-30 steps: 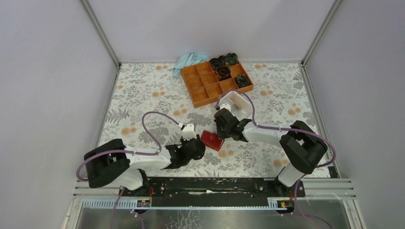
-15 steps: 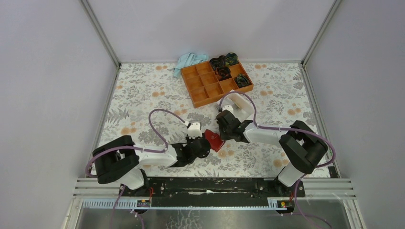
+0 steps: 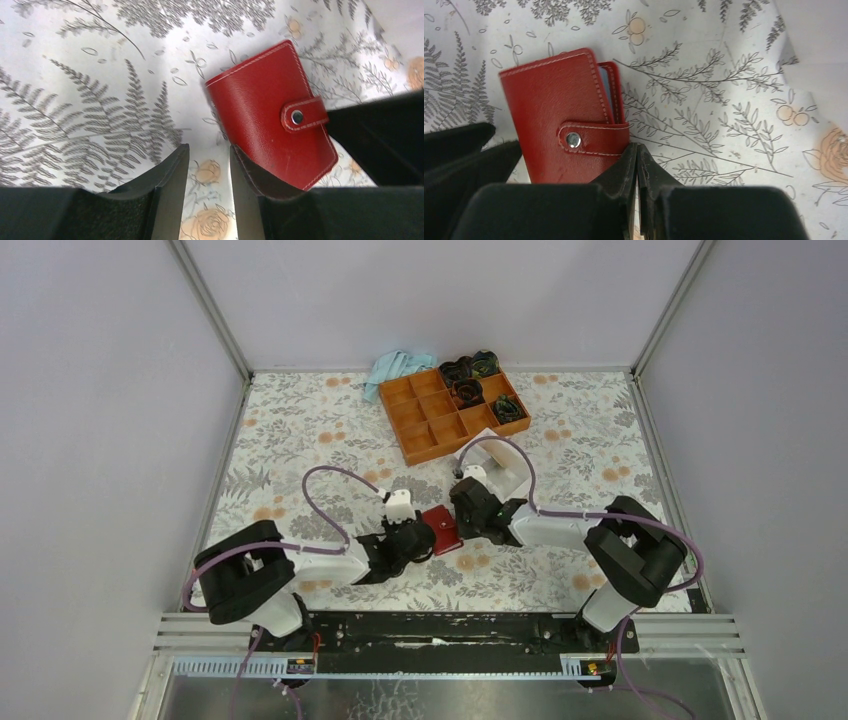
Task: Put the credit cards into the card holder
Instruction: Move the card holder to the center of the board.
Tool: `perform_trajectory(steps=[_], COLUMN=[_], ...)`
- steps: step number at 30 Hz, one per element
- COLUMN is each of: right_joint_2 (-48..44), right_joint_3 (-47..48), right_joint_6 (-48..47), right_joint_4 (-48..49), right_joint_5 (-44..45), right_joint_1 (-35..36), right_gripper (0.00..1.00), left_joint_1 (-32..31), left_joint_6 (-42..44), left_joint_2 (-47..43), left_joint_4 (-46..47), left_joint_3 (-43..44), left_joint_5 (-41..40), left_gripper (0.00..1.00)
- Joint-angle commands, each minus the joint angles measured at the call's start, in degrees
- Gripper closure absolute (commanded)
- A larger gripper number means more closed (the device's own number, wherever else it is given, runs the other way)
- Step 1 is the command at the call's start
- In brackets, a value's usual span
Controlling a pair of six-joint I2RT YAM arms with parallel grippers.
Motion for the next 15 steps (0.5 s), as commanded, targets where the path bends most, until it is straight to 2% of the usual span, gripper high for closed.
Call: perform_trajectory(steps=[1,15], right_joint_2=[2.13,3.56], right_joint_3=[-0.26,0.41], right_joint_6=[3.63,5.82], right_joint_4=[-1.66,-2.01], right_joint_5=[-1.82,1.31], right_joint_1=[3.64,7.19], right_gripper=[0.93,0.93], left_joint_1=[2.46,4.19], left_joint_6=[1.59,1.9], left_joint_2=[0.09,-1.34], left_joint_4=[2.24,1.85], left_joint_3=[-1.17,-2.65], left_joint_5=[-1.05,-1.8], left_gripper=[0.56,0.56])
